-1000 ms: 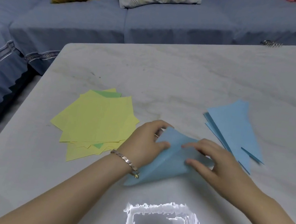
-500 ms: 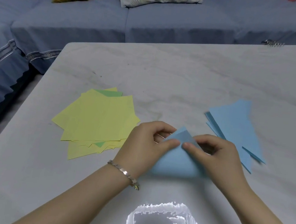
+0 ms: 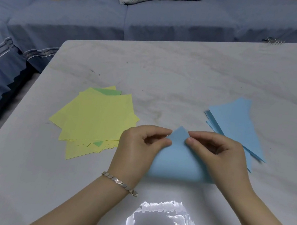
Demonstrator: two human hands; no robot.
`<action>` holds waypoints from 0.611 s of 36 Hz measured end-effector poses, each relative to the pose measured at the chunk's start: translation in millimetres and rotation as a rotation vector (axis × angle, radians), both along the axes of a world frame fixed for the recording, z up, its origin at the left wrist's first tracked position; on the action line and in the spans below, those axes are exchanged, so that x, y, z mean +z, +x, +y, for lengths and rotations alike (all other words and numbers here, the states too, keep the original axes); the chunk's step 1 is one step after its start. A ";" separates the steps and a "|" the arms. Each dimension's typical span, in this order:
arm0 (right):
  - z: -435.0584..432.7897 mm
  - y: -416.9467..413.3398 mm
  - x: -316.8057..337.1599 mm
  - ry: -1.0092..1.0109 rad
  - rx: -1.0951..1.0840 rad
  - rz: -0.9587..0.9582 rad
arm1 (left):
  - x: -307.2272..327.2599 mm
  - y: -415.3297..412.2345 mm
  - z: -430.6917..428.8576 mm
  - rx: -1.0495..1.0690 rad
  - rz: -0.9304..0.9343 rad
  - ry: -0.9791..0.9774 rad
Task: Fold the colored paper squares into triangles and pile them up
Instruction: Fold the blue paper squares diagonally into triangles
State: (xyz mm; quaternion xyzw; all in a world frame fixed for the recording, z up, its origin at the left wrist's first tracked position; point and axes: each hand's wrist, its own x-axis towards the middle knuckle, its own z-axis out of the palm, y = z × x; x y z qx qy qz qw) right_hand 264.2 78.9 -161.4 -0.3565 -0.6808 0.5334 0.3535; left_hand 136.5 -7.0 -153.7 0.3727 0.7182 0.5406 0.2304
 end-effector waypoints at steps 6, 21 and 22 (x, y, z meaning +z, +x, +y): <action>0.3 -1.8 1.2 -0.015 -0.007 -0.006 | -3.0 -1.8 -1.3 0.006 -0.006 -0.012; 3.2 -1.8 -2.4 0.053 0.039 -0.076 | -4.2 -4.6 1.0 0.003 0.033 -0.058; 3.2 -1.9 -2.6 0.061 0.042 -0.081 | -4.5 -4.6 1.2 0.004 0.037 -0.059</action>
